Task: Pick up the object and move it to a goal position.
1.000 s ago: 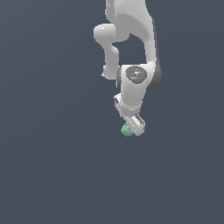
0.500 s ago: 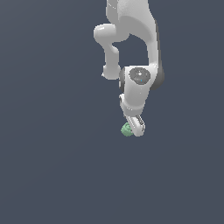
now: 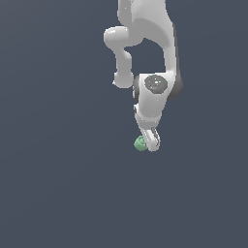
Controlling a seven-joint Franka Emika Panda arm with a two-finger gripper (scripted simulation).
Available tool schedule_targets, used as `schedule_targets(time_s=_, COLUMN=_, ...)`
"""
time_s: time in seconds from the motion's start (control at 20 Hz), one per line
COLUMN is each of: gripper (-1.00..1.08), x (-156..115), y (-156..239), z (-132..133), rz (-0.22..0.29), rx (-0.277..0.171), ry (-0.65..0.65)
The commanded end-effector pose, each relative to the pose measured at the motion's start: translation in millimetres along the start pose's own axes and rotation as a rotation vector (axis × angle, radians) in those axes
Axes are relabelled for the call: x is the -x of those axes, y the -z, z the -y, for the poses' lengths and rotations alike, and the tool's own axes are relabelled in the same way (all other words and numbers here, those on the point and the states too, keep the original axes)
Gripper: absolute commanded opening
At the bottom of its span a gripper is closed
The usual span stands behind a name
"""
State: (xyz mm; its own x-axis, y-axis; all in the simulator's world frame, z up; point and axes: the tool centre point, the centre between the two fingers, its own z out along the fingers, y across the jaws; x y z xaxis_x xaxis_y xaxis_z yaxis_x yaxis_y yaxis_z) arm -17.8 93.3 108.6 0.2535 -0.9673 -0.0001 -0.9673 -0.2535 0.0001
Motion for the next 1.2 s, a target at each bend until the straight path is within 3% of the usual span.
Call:
schedule_targets(time_s=0.0, gripper=1.00, x=0, y=-1, z=0, rz=0.000, rx=0.000, ry=0.000)
schedule_targets(time_s=0.75, gripper=1.00, x=0, y=-50, z=0, rz=0.000, rx=0.000, ry=-0.005)
schedule_targets(time_s=0.8, gripper=-1.00, x=0, y=-50, z=0, rz=0.000, rx=0.000, ry=-0.005)
schedule_targets(time_s=1.15, gripper=-1.00, x=0, y=-50, z=0, rz=0.000, rx=0.000, ry=-0.005)
